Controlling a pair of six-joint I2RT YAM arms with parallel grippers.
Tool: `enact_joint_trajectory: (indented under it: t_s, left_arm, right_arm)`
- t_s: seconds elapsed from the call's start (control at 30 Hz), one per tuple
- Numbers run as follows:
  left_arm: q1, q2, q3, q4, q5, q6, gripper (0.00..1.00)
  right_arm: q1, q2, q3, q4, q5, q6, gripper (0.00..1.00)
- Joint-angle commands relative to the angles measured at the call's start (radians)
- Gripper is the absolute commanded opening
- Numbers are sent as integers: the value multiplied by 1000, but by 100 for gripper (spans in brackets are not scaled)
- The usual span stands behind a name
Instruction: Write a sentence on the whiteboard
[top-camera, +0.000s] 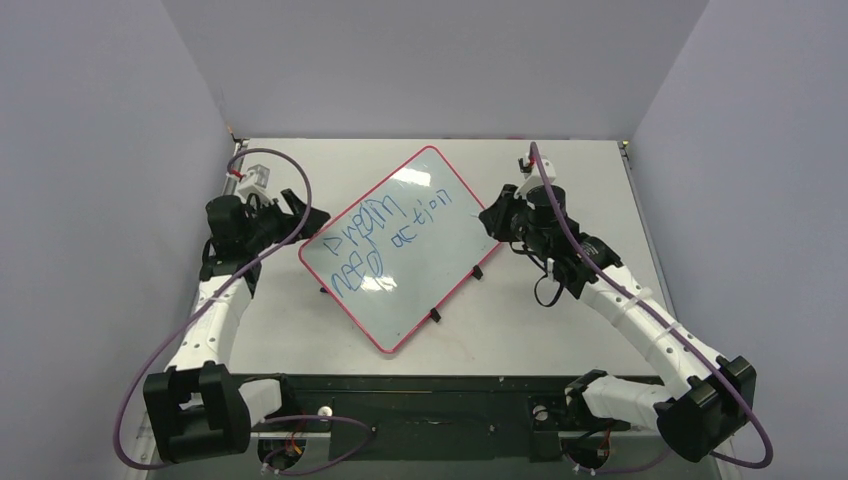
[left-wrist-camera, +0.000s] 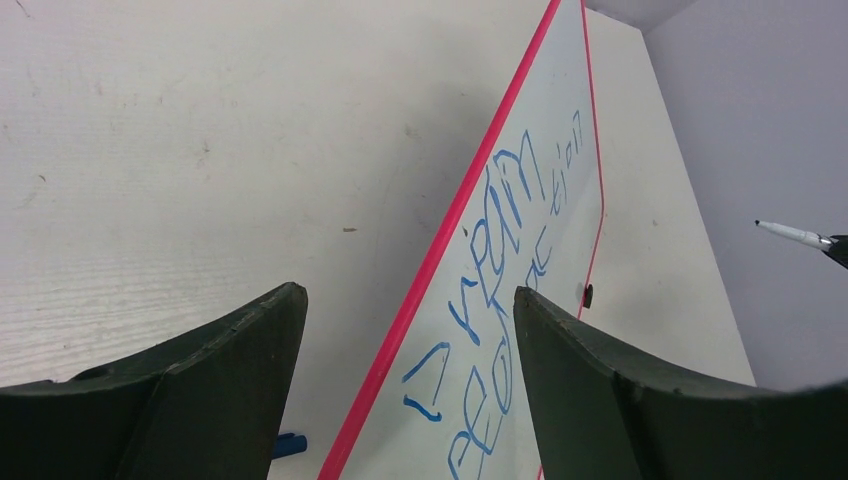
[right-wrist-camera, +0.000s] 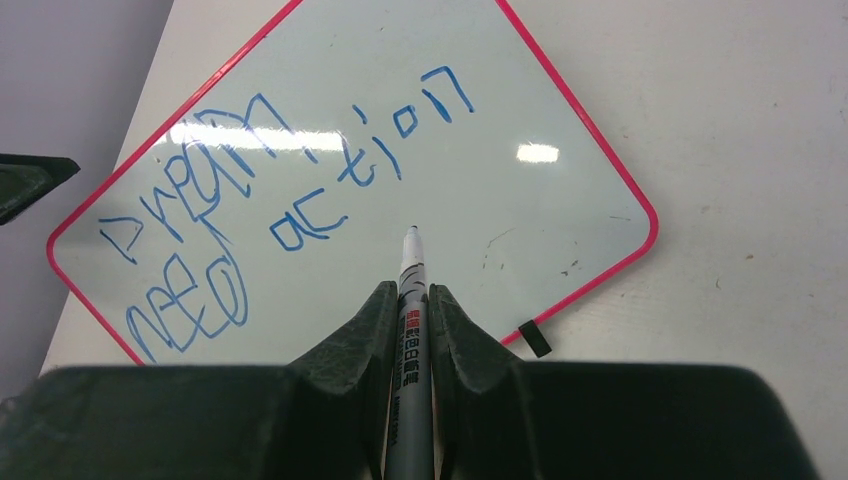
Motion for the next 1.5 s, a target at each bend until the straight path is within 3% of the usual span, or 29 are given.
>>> enact_joint_trajectory:
  t_s: [0.0,0.17,0.67,0.73,1.1,1.27,1.47]
  left_arm:
    - [28,3,21,73,76,-10,73]
    - [30,67,69,-45,137,33,73]
    - [8,231,82,-13,327,-15,70]
    - [-1,247,86,-13,342,-18,66]
    - [-17,303,119,-13,390,4,23]
    - [-23,288,120,-13,388,34,3]
    - [-36,251,119,-25,347,58,0]
  right_arm:
    - [20,-30,4,8,26,-31,0]
    - [43,-35,-4,2,28,-50,0]
    - [58,-47,-34,11,14,-57,0]
    - [58,-45,-39,15,6,-60,0]
    - [87,-30,-74,72,-160,-134,0]
    - [160,-7,-81,98,-197,-181,0]
    - [279,53,-101,152,-108,-208,0]
